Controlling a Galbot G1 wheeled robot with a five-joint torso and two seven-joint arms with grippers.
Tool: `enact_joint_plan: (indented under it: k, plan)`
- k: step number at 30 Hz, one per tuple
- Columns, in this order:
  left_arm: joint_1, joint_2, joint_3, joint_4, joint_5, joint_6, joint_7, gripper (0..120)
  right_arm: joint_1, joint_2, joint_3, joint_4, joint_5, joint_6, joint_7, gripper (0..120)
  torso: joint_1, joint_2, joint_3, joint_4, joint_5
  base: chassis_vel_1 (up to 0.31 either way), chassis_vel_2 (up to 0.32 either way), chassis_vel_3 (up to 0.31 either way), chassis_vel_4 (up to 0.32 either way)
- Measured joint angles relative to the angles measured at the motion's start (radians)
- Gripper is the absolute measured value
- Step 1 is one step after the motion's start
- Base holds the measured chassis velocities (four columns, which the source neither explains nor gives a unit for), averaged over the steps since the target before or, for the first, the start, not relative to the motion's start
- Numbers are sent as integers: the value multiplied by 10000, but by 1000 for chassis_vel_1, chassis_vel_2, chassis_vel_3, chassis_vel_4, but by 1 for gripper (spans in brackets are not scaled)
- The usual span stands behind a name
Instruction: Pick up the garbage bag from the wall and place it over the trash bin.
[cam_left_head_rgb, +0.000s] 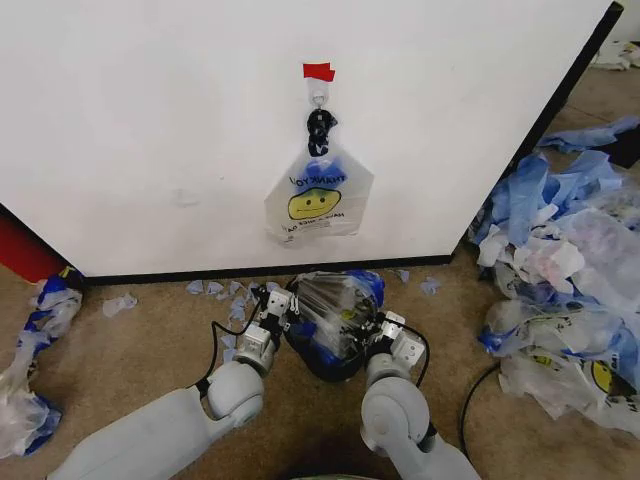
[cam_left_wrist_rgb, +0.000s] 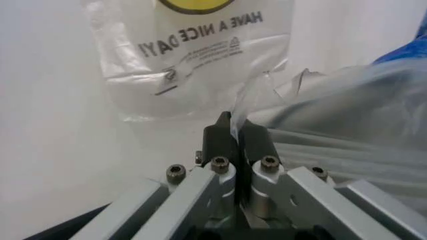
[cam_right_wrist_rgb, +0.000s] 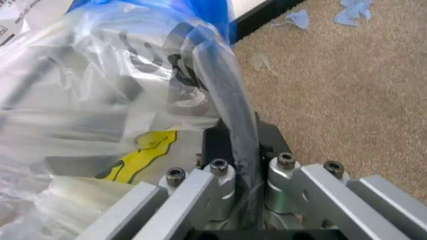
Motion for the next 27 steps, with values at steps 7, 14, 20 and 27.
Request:
enact_joint_plan:
  k: [7, 14, 20, 27]
  plan:
    - [-69, -15, -98, 170, 76, 57, -328, 0, -79, 15, -17, 45, -13, 18, -36, 0, 0, 0, 0, 0, 0, 0, 0, 0, 0]
    - [-28, -14, -300, 281, 105, 219, -649, 0, -172, -2, -25, 117, -36, 35, -69, 0, 0, 0, 0, 0, 0, 0, 0, 0, 0]
    - [40, -11, -387, 309, 105, 346, -826, 0, -208, -8, -28, 156, -74, 53, -85, 0, 0, 0, 0, 0, 0, 0, 0, 0, 0]
    - [42, -9, -461, 372, 90, 750, -1296, 0, -270, -29, -4, 217, -134, 98, -142, 0, 0, 0, 0, 0, 0, 0, 0, 0, 0]
